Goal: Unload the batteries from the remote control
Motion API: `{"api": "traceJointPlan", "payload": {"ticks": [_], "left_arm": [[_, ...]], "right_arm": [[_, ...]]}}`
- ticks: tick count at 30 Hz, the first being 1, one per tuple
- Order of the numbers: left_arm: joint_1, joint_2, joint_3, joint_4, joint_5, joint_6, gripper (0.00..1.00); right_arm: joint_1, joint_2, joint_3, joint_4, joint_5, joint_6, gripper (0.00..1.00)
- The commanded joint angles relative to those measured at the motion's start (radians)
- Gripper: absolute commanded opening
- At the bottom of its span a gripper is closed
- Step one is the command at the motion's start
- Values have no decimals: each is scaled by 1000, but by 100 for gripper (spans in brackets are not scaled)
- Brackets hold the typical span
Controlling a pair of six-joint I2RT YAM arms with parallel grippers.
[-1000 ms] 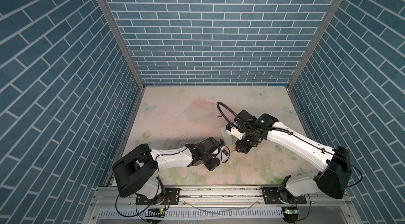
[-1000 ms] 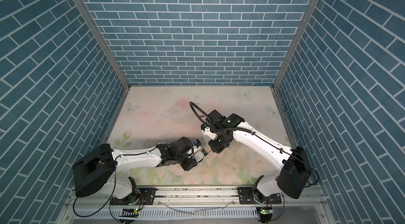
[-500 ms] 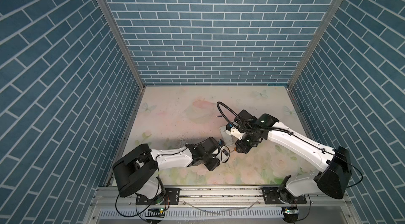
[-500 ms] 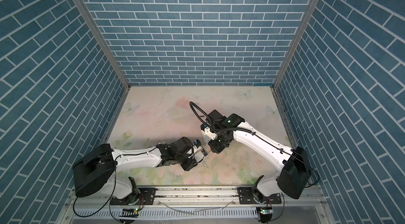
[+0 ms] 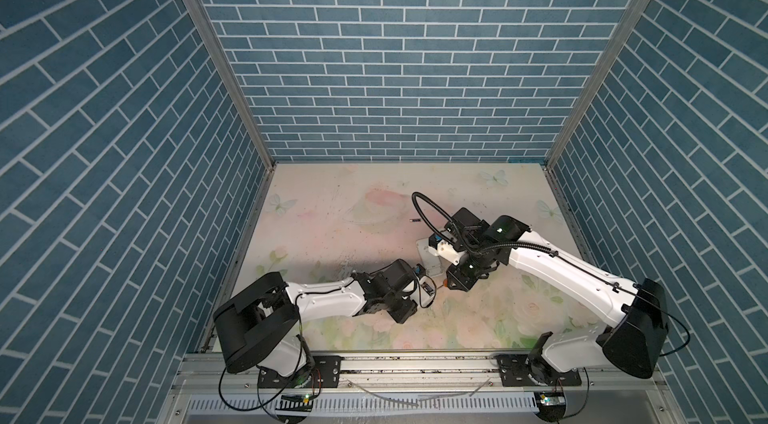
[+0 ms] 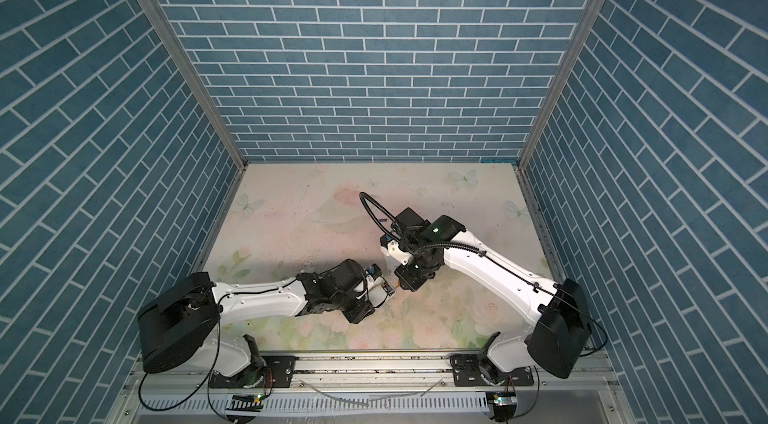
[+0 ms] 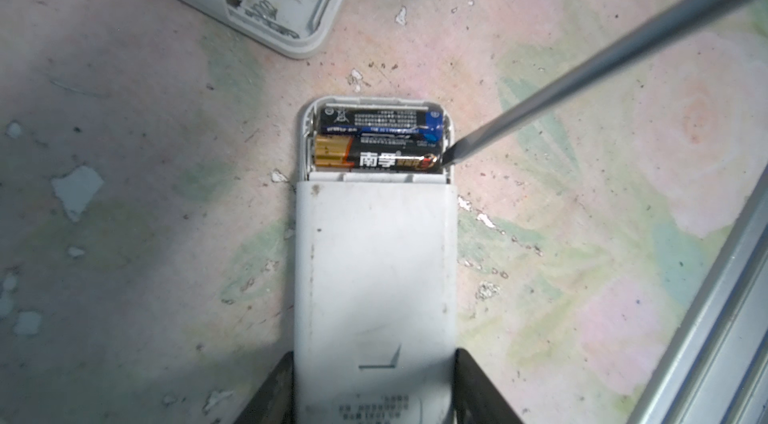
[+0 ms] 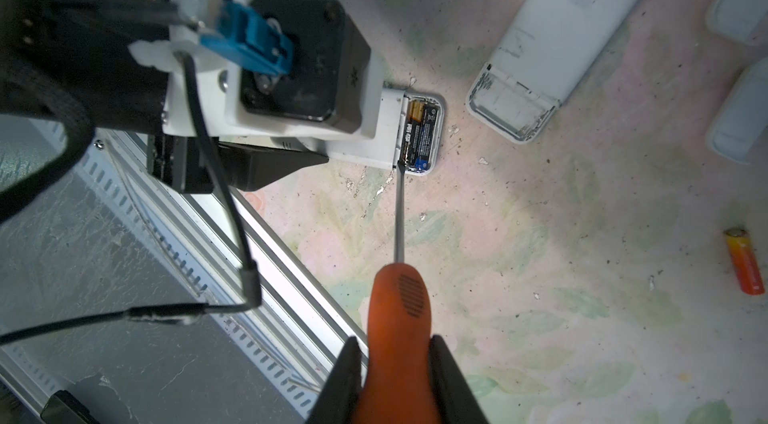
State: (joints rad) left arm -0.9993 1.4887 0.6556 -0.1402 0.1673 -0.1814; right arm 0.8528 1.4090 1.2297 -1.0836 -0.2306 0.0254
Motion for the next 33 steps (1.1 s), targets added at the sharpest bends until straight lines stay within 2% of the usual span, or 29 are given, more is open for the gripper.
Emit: {"api": "traceJointPlan", "payload": {"ticks": [1,33], "left_arm": [[-6,27,-18,-32,16,10,45],[-5,24,-21,-30,21,10,44]], "right_arm": [[5,-27,-29,-15,-19,-22,0],[6,-16,-31,24,7,-22,0]]}}
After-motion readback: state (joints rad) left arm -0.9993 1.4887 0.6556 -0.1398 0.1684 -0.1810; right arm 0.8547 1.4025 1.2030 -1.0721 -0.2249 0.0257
